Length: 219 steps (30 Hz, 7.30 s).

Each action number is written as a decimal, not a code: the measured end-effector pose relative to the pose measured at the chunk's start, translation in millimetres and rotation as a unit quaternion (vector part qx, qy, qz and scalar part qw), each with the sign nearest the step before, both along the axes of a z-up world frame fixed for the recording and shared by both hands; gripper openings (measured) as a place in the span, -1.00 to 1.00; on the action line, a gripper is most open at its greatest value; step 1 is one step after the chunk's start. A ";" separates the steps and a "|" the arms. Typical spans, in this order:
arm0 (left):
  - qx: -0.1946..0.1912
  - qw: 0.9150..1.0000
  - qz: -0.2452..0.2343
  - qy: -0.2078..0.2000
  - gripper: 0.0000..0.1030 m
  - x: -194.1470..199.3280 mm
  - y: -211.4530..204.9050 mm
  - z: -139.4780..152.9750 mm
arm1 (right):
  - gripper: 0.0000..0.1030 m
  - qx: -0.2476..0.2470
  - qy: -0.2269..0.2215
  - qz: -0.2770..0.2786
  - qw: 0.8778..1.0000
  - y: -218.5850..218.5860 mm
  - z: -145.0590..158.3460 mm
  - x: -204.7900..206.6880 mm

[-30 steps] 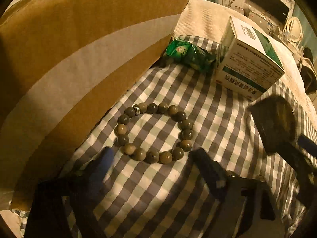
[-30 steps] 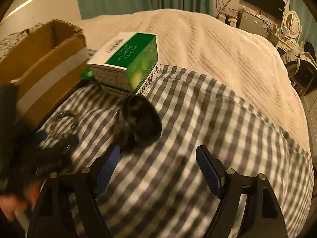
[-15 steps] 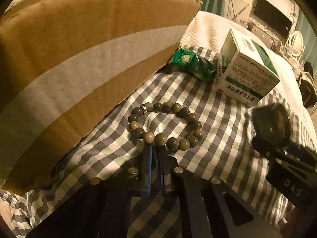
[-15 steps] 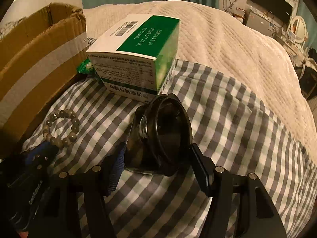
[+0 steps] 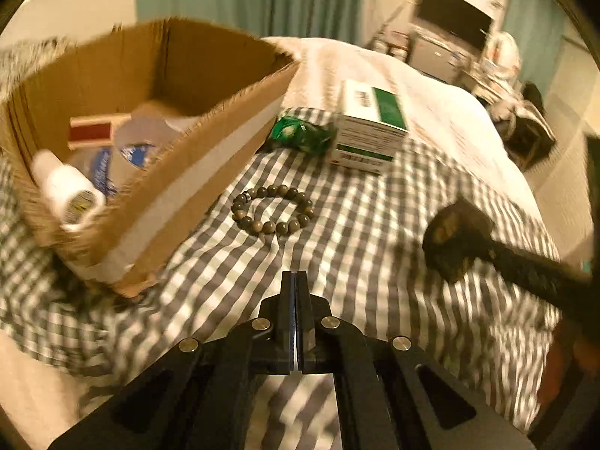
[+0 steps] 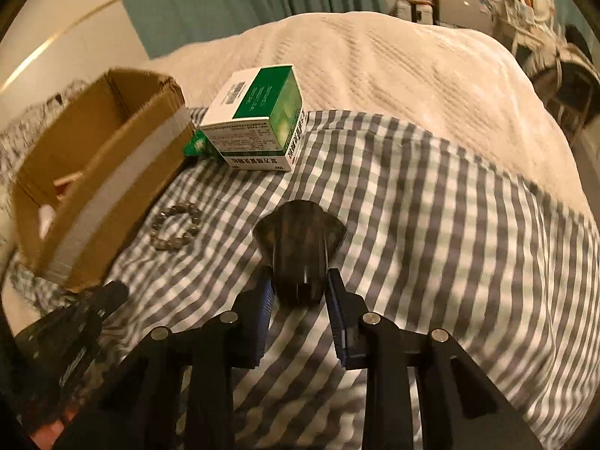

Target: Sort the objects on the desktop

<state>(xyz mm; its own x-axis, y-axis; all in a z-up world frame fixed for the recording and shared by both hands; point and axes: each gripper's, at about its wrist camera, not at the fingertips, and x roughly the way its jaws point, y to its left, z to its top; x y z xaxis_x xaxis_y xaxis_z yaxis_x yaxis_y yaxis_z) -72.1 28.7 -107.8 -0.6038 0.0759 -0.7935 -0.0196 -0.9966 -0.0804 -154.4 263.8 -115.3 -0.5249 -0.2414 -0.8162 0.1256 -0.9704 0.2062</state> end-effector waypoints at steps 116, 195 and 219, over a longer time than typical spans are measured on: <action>-0.016 0.988 -0.109 0.107 0.94 -6.2 28.3 49.5 | 0.51 -0.053 0.064 0.015 0.996 14.7 89.2 6.4; 0.052 0.996 0.072 0.017 -0.24 -175.0 50.1 -52.7 | 0.46 0.077 0.059 -0.006 0.995 -0.2 -34.7 -115.9; 0.025 0.990 0.038 0.133 -0.24 -29.1 -45.6 118.0 | 0.46 0.116 0.187 0.001 0.975 -58.9 132.4 47.2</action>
<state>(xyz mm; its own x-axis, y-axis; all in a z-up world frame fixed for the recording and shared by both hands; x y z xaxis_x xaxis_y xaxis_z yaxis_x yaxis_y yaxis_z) -101.2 -16.9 10.2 -0.7959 0.0571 -0.6027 0.0291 -0.9908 -0.1323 -107.2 204.9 17.1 -0.7968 -0.0741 -0.5997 0.1514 -0.9853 -0.0794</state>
